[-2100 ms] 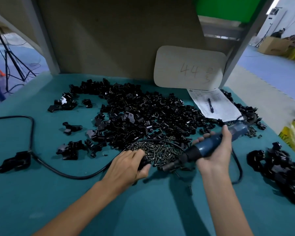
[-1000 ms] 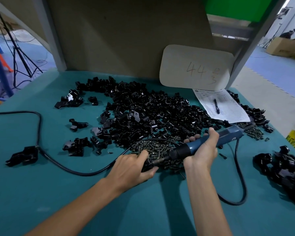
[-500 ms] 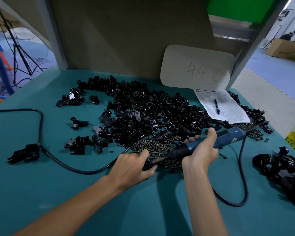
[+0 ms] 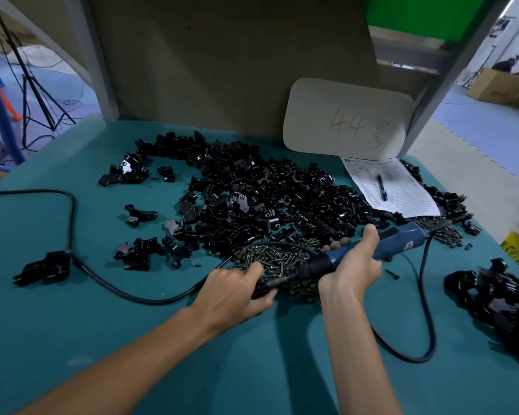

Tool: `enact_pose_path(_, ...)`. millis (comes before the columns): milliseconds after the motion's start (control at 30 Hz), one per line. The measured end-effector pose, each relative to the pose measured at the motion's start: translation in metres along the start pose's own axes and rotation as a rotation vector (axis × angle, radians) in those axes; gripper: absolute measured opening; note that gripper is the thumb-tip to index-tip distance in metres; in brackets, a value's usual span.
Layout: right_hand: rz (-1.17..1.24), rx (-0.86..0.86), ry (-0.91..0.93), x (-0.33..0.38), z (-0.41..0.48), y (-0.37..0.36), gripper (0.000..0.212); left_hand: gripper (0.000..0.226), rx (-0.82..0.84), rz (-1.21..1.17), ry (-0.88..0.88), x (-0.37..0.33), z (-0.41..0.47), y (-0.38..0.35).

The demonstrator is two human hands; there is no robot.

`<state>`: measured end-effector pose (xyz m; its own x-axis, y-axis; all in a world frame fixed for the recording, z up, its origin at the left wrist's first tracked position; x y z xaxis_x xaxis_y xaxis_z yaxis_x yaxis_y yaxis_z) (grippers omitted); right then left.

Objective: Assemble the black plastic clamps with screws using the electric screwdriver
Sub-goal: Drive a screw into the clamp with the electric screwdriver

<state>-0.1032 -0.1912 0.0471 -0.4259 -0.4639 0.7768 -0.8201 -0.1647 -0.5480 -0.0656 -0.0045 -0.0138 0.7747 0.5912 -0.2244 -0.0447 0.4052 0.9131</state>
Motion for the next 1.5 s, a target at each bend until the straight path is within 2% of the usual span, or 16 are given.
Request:
enact_pose_path(333, -0.012, 0.007, -0.004, -0.003, 0.001, -0.002, 0.031, 0.05, 0.04, 0.006, 0.004, 0.0, 0.0, 0.001)
enact_pose_path(767, -0.004, 0.029, -0.021, -0.004, 0.003, -0.002, 0.033, 0.048, -0.015, 0.002, -0.005, 0.001, 0.0, -0.002)
enact_pose_path(833, 0.005, 0.081, -0.058, -0.001, 0.003, -0.003, 0.038, 0.042, -0.006, -0.073, 0.011, 0.0, 0.0, 0.0)
enact_pose_path(900, 0.058, 0.167, -0.109, 0.007, 0.004, -0.005, 0.044, 0.038, 0.032, -0.27, 0.087, 0.0, 0.001, 0.002)
enact_pose_path(967, 0.104, 0.231, -0.106, 0.017, 0.007, -0.007, 0.049, 0.044, 0.033, -0.433, 0.153, -0.003, 0.004, 0.003)
enact_pose_path(1067, 0.072, 0.274, -0.065, 0.028, 0.01, -0.005, 0.048, 0.05, 0.038, -0.547, 0.176, -0.014, 0.013, 0.003)
enact_pose_path(1167, 0.061, 0.264, -0.027, 0.043, 0.023, 0.005, 0.038, 0.046, 0.296, -0.845, 0.214, -0.016, 0.024, 0.004)
enact_pose_path(1233, -0.063, 0.281, 0.018, 0.057, 0.038, 0.016, 0.036, 0.043, 0.408, -0.972, 0.231, -0.013, 0.028, 0.007)
enact_pose_path(1300, -0.438, 0.36, 0.053, 0.065, 0.046, 0.027, 0.036, 0.036, 0.329, -0.998, 0.296, -0.009, 0.032, 0.009)
enact_pose_path(1367, -0.934, 0.423, 0.14, 0.063, 0.047, 0.04, 0.034, 0.026, 0.23, -1.017, 0.387, -0.01, 0.041, 0.012)
enact_pose_path(1400, -1.156, 0.44, 0.199, 0.06, 0.046, 0.045, 0.034, 0.028, 0.197, -1.024, 0.417, -0.012, 0.046, 0.014)
enact_pose_path(1500, -1.533, 0.474, 0.225, 0.052, 0.04, 0.052, 0.037, 0.031, 0.1, -1.021, 0.431, -0.028, 0.065, 0.016)
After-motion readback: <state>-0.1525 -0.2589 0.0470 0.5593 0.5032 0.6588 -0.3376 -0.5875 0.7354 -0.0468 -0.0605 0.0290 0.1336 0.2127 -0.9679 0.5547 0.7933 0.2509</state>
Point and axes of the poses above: each hand's wrist, its own z-axis towards the middle knuckle, its own y-axis out of the back of the hand, x = y × z, the point moved 1 cm from there along z, towards the middle knuckle, and after that the axes turned 2 degrees about x, right-handed, at the moved point
